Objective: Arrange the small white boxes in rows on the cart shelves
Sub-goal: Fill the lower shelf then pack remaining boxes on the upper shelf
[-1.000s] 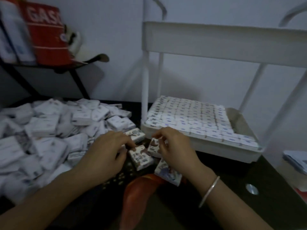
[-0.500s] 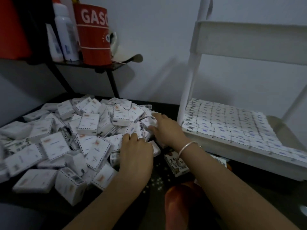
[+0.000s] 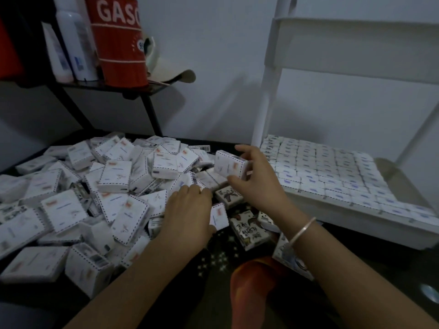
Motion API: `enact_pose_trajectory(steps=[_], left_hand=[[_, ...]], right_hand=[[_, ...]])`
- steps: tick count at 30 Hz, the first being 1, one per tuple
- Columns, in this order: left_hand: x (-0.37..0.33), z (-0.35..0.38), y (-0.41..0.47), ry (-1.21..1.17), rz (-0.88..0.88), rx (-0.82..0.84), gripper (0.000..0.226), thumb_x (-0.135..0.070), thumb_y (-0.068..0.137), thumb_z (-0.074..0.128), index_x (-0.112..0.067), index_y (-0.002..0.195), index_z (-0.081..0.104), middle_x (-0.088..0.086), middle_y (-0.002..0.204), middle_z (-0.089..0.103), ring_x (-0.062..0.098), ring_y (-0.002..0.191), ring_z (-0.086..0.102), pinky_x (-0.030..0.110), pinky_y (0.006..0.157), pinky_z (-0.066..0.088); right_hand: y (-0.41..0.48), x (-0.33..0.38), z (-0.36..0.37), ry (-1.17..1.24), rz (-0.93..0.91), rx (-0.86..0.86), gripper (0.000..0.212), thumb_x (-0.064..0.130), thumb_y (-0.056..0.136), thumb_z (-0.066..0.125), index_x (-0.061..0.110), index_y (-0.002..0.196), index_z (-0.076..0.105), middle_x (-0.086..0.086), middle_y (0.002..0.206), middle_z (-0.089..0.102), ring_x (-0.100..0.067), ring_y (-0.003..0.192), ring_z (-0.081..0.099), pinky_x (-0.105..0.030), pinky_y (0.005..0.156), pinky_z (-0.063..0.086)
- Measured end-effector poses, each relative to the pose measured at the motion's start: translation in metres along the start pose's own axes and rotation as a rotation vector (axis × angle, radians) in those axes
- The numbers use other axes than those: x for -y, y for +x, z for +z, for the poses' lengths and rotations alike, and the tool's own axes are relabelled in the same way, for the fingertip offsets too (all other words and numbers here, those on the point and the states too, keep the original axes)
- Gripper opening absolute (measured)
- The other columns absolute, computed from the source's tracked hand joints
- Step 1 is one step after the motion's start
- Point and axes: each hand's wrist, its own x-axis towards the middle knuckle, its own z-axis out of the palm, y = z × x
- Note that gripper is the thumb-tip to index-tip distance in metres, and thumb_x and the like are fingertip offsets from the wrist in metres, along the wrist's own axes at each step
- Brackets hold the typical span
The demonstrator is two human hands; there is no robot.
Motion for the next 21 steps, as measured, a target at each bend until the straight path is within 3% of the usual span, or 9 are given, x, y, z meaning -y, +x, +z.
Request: enact_pose_trajectory(steps=[4, 7, 10, 13, 16, 19, 21], left_hand=[[-0.005, -0.003, 0.002, -0.107, 0.011, -0.019, 0.047, -0.038, 0.078, 0.073, -0.031, 0.119, 0.052, -0.001, 0.119, 0.049, 0.019, 0.111, 0.044, 0.032, 0.087, 0.042], [-0.011, -0.011, 0.003, -0.349, -0.016, -0.071, 0.037, -0.038, 0.077, 0.072, -0.035, 0.103, 0.046, -0.01, 0.103, 0.057, 0.013, 0.095, 0.055, 0.031, 0.073, 0.047], [-0.029, -0.019, 0.009, -0.645, -0.039, -0.061, 0.041, -0.045, 0.069, 0.079, -0.037, 0.097, 0.05, -0.017, 0.091, 0.062, 0.006, 0.086, 0.06, 0.037, 0.075, 0.054], [-0.057, -0.024, 0.018, -0.989, 0.022, 0.042, 0.041, -0.034, 0.071, 0.081, -0.045, 0.1, 0.054, -0.022, 0.099, 0.06, 0.003, 0.09, 0.063, 0.037, 0.07, 0.06], [-0.089, -0.027, 0.029, -1.251, 0.063, 0.178, 0.043, -0.019, 0.079, 0.077, -0.052, 0.097, 0.056, -0.03, 0.085, 0.063, 0.005, 0.08, 0.069, 0.034, 0.064, 0.061], [-0.129, -0.027, 0.044, -1.387, 0.057, 0.284, 0.032, -0.011, 0.085, 0.07, -0.038, 0.1, 0.063, -0.018, 0.08, 0.071, 0.011, 0.071, 0.072, 0.036, 0.063, 0.062], [-0.153, -0.026, 0.051, -1.435, 0.037, 0.322, 0.023, -0.014, 0.087, 0.068, -0.032, 0.1, 0.064, -0.012, 0.078, 0.073, 0.009, 0.069, 0.071, 0.032, 0.06, 0.06]], right_hand=[[-0.025, 0.0, -0.035, 0.121, 0.085, 0.0, 0.052, 0.022, 0.082, 0.074, 0.036, 0.123, 0.044, 0.009, 0.109, 0.062, -0.003, 0.092, 0.063, -0.022, 0.071, 0.055], [-0.039, -0.004, -0.062, 0.181, 0.087, -0.029, 0.03, 0.022, 0.087, 0.069, 0.033, 0.111, 0.055, 0.008, 0.108, 0.066, -0.009, 0.082, 0.069, -0.02, 0.056, 0.052], [-0.05, -0.009, -0.094, 0.212, 0.065, -0.103, 0.02, 0.019, 0.09, 0.065, 0.029, 0.107, 0.059, 0.002, 0.102, 0.068, -0.015, 0.07, 0.071, -0.025, 0.053, 0.051], [-0.061, -0.02, -0.132, 0.132, 0.05, -0.208, 0.021, 0.018, 0.091, 0.064, 0.033, 0.105, 0.061, 0.002, 0.1, 0.069, -0.016, 0.072, 0.071, -0.028, 0.057, 0.051], [-0.074, -0.036, -0.174, -0.065, 0.065, -0.294, 0.027, 0.024, 0.089, 0.064, 0.034, 0.114, 0.059, 0.008, 0.102, 0.067, -0.011, 0.083, 0.066, -0.038, 0.071, 0.056], [-0.086, -0.047, -0.218, -0.225, 0.114, -0.41, 0.04, 0.03, 0.086, 0.068, 0.032, 0.121, 0.049, 0.006, 0.106, 0.065, -0.005, 0.09, 0.062, -0.035, 0.079, 0.056], [-0.091, -0.05, -0.245, -0.333, 0.148, -0.453, 0.044, 0.036, 0.083, 0.069, 0.034, 0.12, 0.044, 0.008, 0.105, 0.065, -0.003, 0.088, 0.061, -0.028, 0.075, 0.054]])
